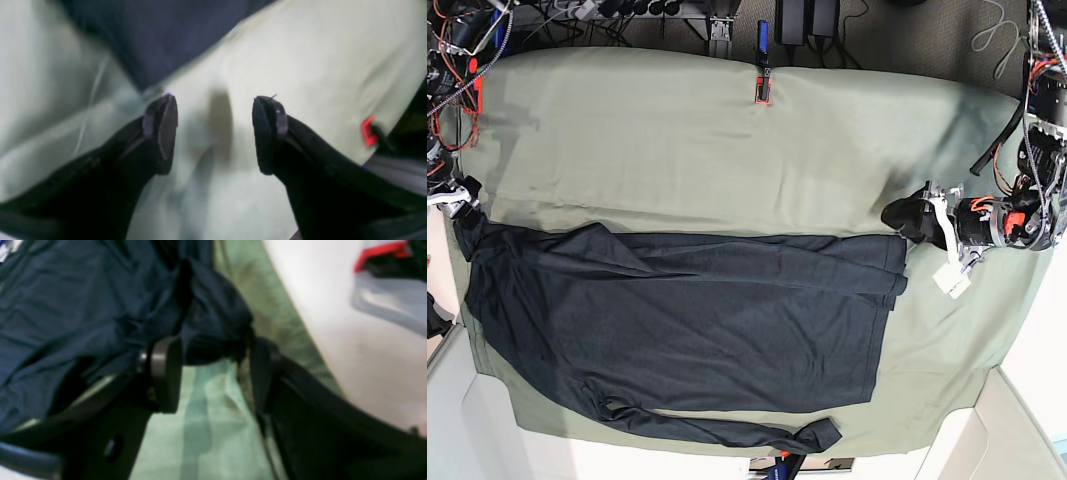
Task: Fold the T-shirt properly
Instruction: 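Open both grippers and release the folded edge, then regrasp the folded edge with both grippers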
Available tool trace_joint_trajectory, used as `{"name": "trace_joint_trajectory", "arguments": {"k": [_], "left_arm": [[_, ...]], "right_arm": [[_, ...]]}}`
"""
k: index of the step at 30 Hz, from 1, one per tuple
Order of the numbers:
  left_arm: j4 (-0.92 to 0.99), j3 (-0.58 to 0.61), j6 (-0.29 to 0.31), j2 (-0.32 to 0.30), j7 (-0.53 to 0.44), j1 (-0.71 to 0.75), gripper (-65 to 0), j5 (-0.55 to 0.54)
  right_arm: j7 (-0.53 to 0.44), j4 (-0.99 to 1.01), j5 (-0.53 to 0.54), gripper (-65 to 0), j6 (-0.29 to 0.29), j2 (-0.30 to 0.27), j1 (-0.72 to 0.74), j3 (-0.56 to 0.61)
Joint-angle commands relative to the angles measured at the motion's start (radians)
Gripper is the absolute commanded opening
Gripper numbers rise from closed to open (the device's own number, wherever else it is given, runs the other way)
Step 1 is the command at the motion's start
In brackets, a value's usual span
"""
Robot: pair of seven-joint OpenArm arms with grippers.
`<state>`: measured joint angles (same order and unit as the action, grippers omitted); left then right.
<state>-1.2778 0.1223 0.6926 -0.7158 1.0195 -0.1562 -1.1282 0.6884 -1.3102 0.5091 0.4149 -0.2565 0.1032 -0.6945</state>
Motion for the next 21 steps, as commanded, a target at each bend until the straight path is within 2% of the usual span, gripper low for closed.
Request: {"name": "trace_joint_trajectory", "arguments": {"k": [1, 5, 9, 13, 21], "left_arm": [[-0.020, -0.037, 0.006, -0.010, -0.008, 0.006, -27.0, -0.017], [-0.024, -0.101, 0.006, 0.023, -0.009, 0.058, -27.0, -0.041], [-0.024, -0.102, 0.006, 0.062, -0.009, 0.062, -27.0, -0.043], [-0.023, -0.103, 0.006, 0.109, -0.010, 0.062, -27.0, -0.038], [-0.011, -0.148, 0.006, 0.184, -0.058, 0.061, -27.0, 0.042]], "right_arm": [[-0.027, -0.011, 0.016, -32.7, 0.003, -0.006, 0.016, -0.003], [-0.037, -0.010, 0.016, -32.7, -0.002, 0.035, 0.024, 0.023], [-0.060, -0.006, -0.040, -32.7, -0.043, 0.069, 0.054, 0.036], [-0.061, 0.015, -0.042, -32.7, -0.050, 0.071, 0.075, 0.036], [-0.090, 0.208, -0.042, -32.7, -0.048, 0.071, 0.175, 0.036]]}}
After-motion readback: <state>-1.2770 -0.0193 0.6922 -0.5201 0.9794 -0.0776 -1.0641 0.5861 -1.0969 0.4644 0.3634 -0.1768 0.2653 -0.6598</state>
